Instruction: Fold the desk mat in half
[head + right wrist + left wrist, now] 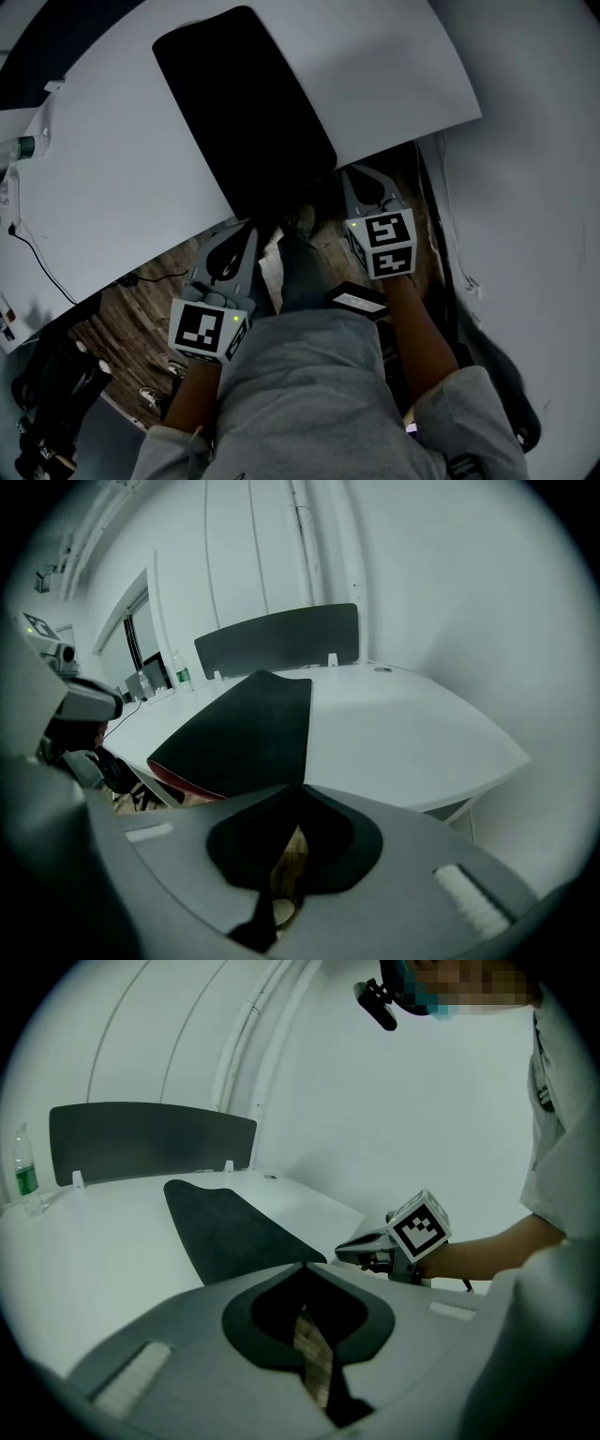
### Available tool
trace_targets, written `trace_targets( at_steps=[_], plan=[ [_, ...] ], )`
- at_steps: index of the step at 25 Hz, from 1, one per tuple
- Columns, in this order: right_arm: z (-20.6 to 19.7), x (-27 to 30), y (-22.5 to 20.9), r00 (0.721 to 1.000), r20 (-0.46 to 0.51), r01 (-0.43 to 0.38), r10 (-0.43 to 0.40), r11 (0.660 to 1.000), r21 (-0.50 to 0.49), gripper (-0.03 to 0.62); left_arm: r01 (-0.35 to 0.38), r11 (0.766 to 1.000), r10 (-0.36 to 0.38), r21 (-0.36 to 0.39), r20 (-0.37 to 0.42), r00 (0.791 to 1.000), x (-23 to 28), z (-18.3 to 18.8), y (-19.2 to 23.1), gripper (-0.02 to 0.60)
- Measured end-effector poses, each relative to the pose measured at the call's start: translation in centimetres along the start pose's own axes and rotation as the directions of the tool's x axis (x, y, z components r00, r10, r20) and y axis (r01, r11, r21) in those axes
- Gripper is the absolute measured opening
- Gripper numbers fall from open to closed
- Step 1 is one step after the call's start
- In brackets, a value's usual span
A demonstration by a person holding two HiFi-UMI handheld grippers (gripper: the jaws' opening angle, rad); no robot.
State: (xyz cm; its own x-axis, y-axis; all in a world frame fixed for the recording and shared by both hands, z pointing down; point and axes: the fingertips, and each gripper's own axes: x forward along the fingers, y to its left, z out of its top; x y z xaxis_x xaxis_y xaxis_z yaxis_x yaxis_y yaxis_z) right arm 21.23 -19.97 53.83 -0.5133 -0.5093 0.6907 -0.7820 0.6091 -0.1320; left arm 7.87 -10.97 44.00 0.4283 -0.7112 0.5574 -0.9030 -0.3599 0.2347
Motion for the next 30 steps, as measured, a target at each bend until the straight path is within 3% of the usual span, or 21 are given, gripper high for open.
trace_targets(
  at_steps=[8,15,23,30],
  plan=[
    [1.0,-2.8,1.4,0.997,0.056,-0.046,0.047,0.999,-0.019,0.008,0.015,1.000,-0.015,0.020,0.013,1.000,-1.2,0.5,-0.5,0.020],
    [3.2,-7.3,1.9,0.994,0.112,-0.011,0.015,0.999,-0.035,0.006,0.045,0.998,-0.047,0.054,0.049,0.998,-2.7,1.8,-0.6,0.020],
    [6.2,-10.7,5.8,0.982,0.185,-0.039,0.035,0.999,0.019,0.006,0.060,0.994,-0.066,0.089,0.071,0.995,-5.8,3.4,0.5,0.020],
    [8.4,-12.4,9.5,0.975,0.213,-0.067,0.066,0.998,-0.001,0.006,0.055,0.995,-0.065,0.087,0.116,0.991,-8.5,5.4,1.7,0.020]
  ],
)
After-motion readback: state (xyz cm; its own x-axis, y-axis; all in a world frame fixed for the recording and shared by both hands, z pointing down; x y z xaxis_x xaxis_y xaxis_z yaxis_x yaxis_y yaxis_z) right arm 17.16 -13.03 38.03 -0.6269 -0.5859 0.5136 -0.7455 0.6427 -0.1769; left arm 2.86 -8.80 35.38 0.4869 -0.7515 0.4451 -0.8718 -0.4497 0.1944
